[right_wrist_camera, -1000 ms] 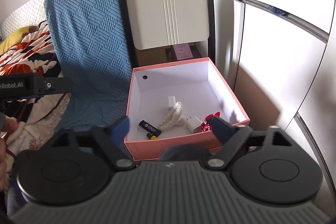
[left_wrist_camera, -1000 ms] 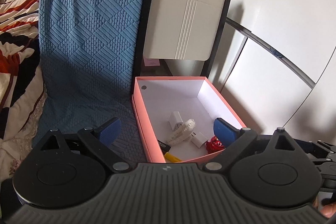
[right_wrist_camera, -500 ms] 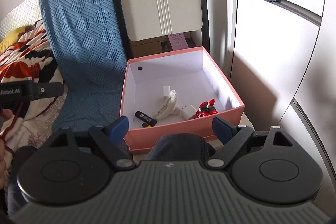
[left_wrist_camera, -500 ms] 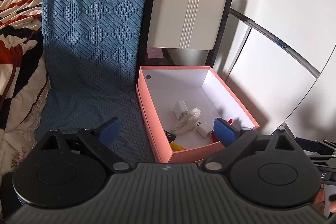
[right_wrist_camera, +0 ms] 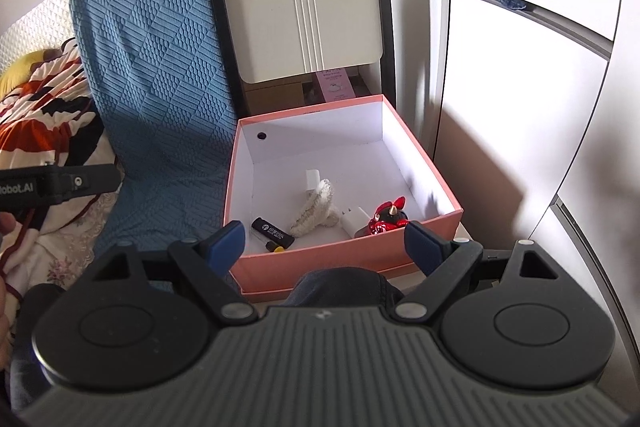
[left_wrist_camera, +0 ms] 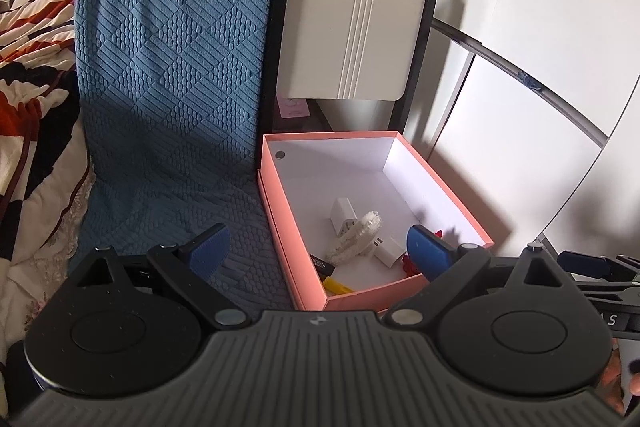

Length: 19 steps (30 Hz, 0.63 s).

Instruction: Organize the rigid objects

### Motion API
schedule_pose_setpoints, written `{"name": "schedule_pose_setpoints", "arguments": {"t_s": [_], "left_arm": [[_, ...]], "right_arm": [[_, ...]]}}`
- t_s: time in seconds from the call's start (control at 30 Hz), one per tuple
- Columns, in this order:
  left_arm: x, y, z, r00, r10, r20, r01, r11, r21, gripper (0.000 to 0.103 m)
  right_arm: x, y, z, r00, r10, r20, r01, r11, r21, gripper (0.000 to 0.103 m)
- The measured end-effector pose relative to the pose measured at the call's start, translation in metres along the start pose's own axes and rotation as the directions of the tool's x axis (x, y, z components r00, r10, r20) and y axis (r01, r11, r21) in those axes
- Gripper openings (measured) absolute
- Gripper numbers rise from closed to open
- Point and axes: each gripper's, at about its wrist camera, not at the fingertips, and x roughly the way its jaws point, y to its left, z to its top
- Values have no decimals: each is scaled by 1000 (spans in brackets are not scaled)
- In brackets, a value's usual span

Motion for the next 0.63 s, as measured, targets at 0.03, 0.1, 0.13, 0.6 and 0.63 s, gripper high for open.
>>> {"name": "schedule_pose_setpoints", "arguments": {"t_s": [0.03,0.1,0.13,0.6,0.63], "left_arm": [[-1,1,1,1000,0,4,0,1000,-4,97],[-2,2,1,1000,-5,7,5,1000,-11,98],[-2,3,1,1000,-8,7,8,1000,-13,98],[-9,6,4,1000,-6,17,6,1000,-10,98],[-9,6,4,1000,-6,18,6,1000,-10,98]], "right_arm": [[0,1,1,1000,-1,2,1,1000,1,88],[0,2,3,1000,0,7,0,1000,-4,88],[-1,4,5,1000,-1,10,1,1000,-9,88],[-5,10,8,1000,10,21,-10,999,-31,88],[-5,10,8,1000,11,23,-10,999,-34,88]]}}
